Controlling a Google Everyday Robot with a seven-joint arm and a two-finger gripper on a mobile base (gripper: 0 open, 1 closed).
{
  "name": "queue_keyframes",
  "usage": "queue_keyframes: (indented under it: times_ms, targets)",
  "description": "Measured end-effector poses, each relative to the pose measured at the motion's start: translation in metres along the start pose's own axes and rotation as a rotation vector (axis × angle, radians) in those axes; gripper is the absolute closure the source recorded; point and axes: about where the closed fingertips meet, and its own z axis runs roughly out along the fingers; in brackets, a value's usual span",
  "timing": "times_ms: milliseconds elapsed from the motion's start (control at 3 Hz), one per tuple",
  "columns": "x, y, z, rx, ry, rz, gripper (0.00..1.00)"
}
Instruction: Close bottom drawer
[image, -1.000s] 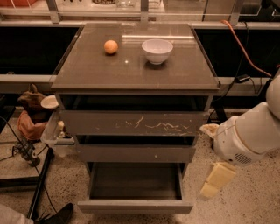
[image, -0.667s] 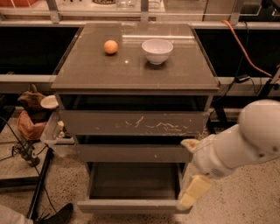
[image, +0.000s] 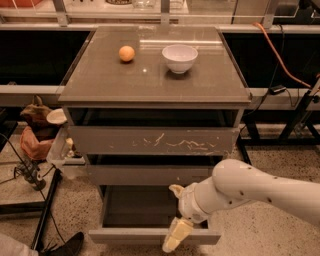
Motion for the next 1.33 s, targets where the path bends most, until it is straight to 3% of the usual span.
queue_keyframes:
  times_ms: [333, 1000, 1333]
  targets:
    - [0.003, -0.011, 0.011, 0.029, -0.019, 0.015, 0.0]
    - [0.007, -0.008, 0.023, 0.01, -0.047, 0.025, 0.0]
    - [0.026, -0.005, 0.065, 0.008, -0.127, 0.043, 0.0]
